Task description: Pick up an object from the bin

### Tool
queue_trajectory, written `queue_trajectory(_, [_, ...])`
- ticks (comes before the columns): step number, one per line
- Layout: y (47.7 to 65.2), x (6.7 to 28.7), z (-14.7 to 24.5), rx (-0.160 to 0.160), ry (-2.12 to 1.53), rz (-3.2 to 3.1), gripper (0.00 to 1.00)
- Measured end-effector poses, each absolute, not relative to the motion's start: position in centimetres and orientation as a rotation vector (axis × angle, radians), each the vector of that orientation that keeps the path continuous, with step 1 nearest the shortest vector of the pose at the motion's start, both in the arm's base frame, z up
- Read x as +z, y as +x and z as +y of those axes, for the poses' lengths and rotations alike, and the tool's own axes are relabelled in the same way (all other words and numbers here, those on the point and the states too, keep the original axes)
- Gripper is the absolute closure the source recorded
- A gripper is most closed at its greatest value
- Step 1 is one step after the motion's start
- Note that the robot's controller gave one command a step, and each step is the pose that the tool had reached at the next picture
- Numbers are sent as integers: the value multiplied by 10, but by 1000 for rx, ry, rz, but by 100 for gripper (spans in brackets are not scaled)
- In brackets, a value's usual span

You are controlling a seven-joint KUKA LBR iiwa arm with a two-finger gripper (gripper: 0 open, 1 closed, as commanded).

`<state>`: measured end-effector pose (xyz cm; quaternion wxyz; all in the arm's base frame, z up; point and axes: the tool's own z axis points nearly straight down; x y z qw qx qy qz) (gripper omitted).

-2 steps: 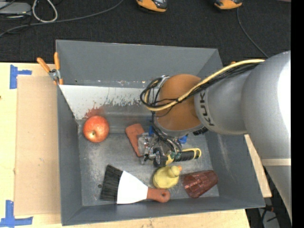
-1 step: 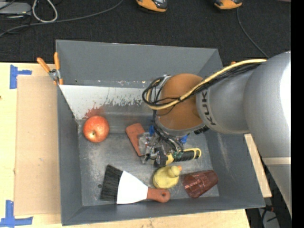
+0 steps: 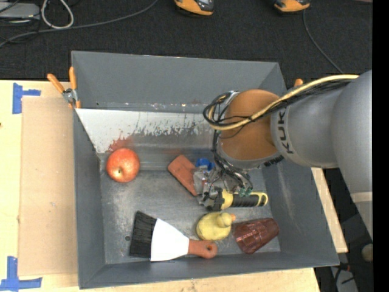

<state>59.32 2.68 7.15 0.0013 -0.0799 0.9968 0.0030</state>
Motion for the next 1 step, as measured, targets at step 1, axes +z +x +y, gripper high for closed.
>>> queue_trajectory(1, [593, 72, 27, 10, -250, 3129, 100])
